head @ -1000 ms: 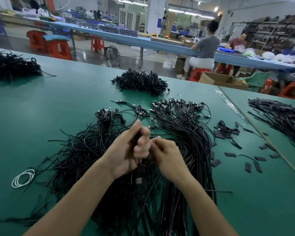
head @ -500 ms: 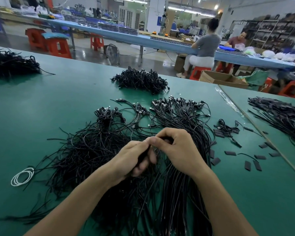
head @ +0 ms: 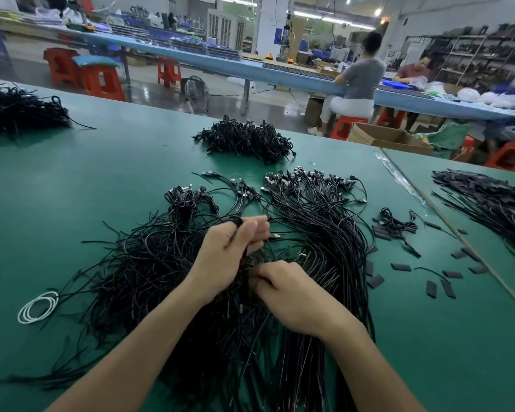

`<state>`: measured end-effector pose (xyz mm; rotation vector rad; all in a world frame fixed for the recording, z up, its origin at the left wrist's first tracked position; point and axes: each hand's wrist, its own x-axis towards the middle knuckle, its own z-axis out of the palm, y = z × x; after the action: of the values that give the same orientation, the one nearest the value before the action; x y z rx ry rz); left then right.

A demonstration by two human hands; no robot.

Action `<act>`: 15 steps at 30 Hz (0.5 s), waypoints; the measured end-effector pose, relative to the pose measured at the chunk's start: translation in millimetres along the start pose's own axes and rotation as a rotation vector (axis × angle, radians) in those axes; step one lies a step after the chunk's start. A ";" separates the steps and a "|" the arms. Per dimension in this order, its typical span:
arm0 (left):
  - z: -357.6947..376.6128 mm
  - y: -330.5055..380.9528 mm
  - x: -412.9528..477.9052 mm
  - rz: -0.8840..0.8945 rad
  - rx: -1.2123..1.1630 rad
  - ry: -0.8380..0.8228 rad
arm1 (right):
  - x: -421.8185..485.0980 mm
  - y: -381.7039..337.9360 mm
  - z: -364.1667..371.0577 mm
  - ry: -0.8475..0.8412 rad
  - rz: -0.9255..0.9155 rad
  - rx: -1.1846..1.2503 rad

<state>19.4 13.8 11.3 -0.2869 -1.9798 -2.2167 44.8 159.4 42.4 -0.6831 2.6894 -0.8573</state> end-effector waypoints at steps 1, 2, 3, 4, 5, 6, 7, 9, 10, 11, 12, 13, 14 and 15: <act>-0.8 -2.7 -1.6 0.023 0.158 -0.001 | -1.7 -0.2 -3.3 -0.002 -0.007 -0.014; -2.1 -3.7 -3.7 0.020 0.261 -0.039 | -3.3 -0.4 -7.8 0.012 -0.016 -0.018; -2.9 -3.3 -6.8 0.002 0.325 -0.099 | -4.5 -0.1 -12.8 0.043 -0.026 -0.010; -3.2 -2.2 -10.6 -0.029 0.354 -0.158 | -5.0 0.9 -17.5 0.086 -0.036 0.008; -2.6 -0.9 -14.2 -0.076 0.343 -0.206 | -5.1 2.9 -21.2 0.140 -0.046 0.034; -1.2 1.5 -17.2 -0.135 0.298 -0.241 | -4.9 5.3 -24.2 0.195 -0.056 0.068; -0.2 4.5 -19.3 -0.195 0.259 -0.259 | -4.7 7.6 -25.9 0.243 -0.067 0.116; 0.0 9.7 -22.0 -0.287 0.222 -0.292 | -4.7 11.1 -24.1 0.302 -0.092 0.239; -1.0 11.2 -22.7 -0.331 0.206 -0.319 | -4.5 13.2 -21.3 0.331 -0.100 0.278; -2.5 12.8 -23.5 -0.382 0.171 -0.347 | -3.9 14.6 -18.5 0.370 -0.105 0.295; -5.1 14.3 -23.9 -0.443 0.117 -0.379 | -2.9 15.9 -15.8 0.396 -0.113 0.319; -7.9 15.1 -24.5 -0.504 0.051 -0.424 | -2.0 17.1 -13.2 0.380 -0.124 0.387; -10.8 15.3 -24.7 -0.555 -0.026 -0.475 | -1.7 17.7 -11.0 0.324 -0.137 0.496; -13.9 14.5 -25.2 -0.588 -0.108 -0.524 | -1.7 18.4 -9.0 0.250 -0.144 0.602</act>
<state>46.8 -1.9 17.6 -0.3666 -2.4602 -2.8464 36.4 177.8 38.8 -0.6554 2.3795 -1.7859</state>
